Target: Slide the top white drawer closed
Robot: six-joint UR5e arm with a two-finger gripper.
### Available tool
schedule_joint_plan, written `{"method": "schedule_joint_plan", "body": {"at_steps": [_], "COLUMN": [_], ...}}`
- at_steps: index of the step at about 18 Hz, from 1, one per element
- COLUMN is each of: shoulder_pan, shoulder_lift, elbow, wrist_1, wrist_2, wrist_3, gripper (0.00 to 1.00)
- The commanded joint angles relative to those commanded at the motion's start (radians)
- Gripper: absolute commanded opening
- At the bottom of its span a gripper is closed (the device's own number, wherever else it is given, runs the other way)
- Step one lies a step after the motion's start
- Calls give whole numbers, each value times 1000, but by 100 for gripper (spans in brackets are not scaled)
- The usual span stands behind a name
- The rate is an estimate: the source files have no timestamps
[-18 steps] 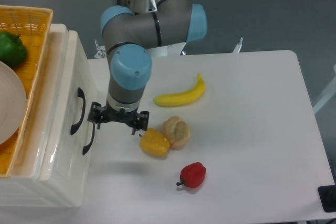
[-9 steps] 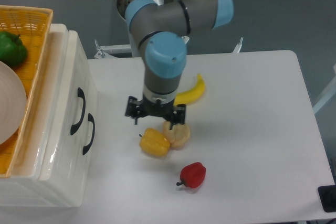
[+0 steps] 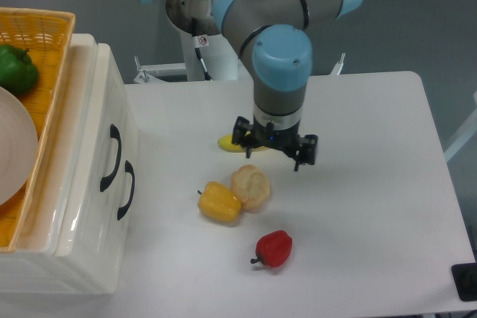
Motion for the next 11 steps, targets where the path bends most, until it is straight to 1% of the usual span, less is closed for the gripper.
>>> {"method": "schedule_joint_plan", "body": {"at_steps": [5,8,11], "shoulder_pan": [66,120,166], "shoulder_lift": [5,37,41], "elbow": [5,-6,-3], "wrist_1": [3,-6,-49], "wrist_2": [0,2,2], "wrist_3": [45,130,207], "gripper": [100,100,100]}}
